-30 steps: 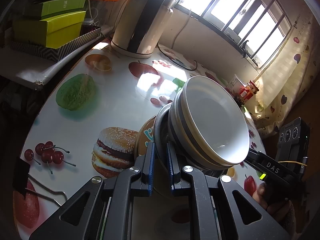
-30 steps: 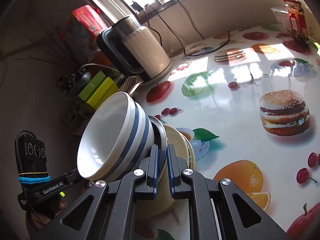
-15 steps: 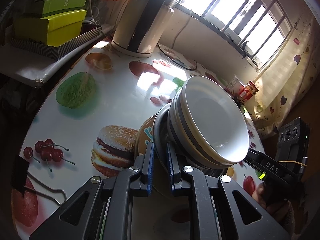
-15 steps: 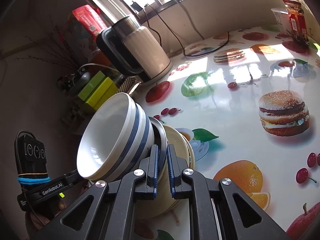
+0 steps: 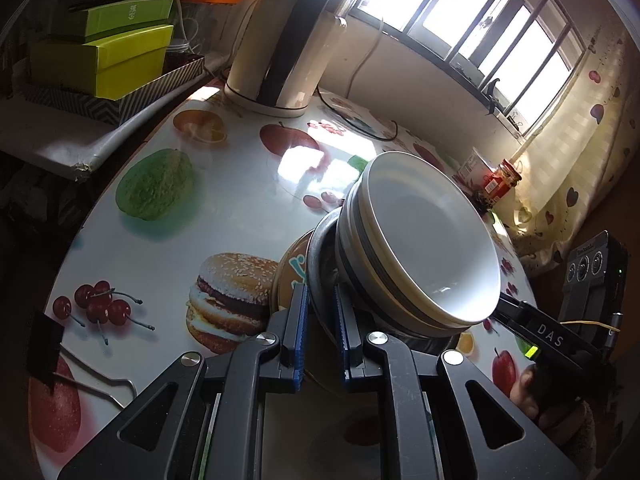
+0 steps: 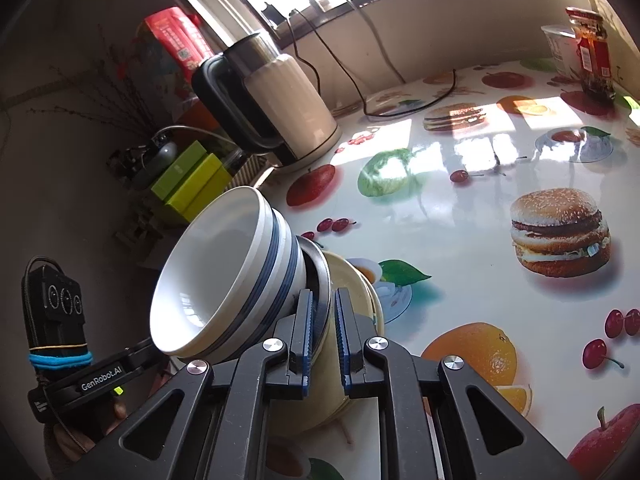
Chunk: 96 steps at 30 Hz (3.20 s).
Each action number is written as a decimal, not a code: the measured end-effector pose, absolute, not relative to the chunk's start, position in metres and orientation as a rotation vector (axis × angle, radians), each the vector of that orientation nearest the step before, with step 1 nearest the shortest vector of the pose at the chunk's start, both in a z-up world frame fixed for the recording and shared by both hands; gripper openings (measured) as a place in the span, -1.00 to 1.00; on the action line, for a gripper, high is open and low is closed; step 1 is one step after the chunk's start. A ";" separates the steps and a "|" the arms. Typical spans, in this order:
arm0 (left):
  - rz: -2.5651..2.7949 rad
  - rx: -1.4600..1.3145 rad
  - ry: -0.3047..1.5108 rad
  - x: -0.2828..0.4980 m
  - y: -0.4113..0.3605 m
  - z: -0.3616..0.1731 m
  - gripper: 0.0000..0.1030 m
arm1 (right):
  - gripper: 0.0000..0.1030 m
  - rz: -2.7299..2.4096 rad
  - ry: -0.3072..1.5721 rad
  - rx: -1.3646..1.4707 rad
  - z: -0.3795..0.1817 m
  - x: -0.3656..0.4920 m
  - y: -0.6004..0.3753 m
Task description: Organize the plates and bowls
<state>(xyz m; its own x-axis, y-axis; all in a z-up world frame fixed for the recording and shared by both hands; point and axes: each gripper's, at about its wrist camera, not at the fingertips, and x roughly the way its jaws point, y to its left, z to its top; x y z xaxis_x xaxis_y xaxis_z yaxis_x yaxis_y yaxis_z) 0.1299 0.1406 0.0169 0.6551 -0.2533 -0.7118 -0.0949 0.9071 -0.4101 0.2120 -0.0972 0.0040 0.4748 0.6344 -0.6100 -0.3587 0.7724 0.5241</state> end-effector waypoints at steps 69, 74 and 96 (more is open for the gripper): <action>0.106 -0.105 0.940 0.050 0.069 -0.027 -0.08 | 0.24 0.365 0.948 -0.050 -0.030 0.105 -0.090; 0.115 -0.088 0.943 0.052 0.066 -0.028 -0.08 | 0.33 0.365 0.946 -0.057 -0.030 0.104 -0.089; 0.126 -0.077 0.943 0.051 0.064 -0.028 -0.07 | 0.43 0.357 0.942 -0.050 -0.031 0.104 -0.091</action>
